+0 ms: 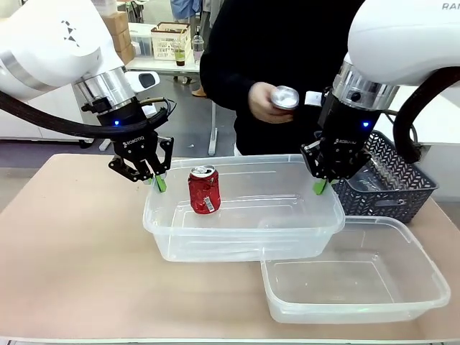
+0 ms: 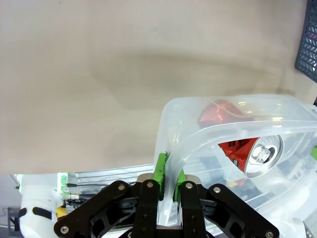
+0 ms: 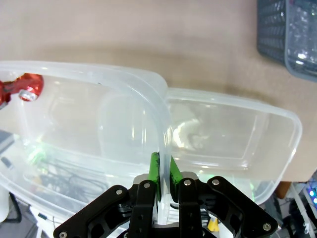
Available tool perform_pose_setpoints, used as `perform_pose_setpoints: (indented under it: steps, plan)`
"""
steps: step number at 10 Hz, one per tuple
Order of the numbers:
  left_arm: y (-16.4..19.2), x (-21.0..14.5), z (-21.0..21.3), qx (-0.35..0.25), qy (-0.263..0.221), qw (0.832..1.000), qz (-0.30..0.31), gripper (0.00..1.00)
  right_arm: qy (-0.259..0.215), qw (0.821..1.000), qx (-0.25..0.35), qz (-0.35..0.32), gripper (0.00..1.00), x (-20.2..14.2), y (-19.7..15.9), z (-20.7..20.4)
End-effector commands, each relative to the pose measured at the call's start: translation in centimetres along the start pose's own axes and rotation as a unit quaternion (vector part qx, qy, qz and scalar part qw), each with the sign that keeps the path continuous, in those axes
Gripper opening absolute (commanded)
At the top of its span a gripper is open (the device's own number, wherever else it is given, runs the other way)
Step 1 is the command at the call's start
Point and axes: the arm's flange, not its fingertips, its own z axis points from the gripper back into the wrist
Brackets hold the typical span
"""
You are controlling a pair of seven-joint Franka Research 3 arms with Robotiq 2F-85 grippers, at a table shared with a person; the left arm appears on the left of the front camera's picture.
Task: Sort the waste into each basket.
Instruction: Offer the picked Organizing box to the human.
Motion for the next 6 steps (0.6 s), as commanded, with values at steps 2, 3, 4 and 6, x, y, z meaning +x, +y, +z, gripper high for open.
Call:
perform_pose_setpoints:
  steps: [2,3,4,6]
  plan:
    - [-0.12,0.18,0.32,-0.007,-0.007,1.000,0.002,0.07,0.003,1.000,0.001,0.005,0.07,-0.38,0.30,0.22]
    - [-0.12,0.18,0.32,-0.007,-0.007,1.000,0.002,0.07,0.003,1.000,0.001,0.005,0.07,-0.38,0.30,0.22]
    - [-0.12,0.18,0.32,-0.007,-0.007,1.000,0.002,0.07,0.003,1.000,0.001,0.005,0.07,-0.38,0.30,0.22]
    - [-0.12,0.18,0.32,-0.007,-0.007,1.000,0.002,0.07,0.003,1.000,0.001,0.005,0.07,-0.38,0.30,0.22]
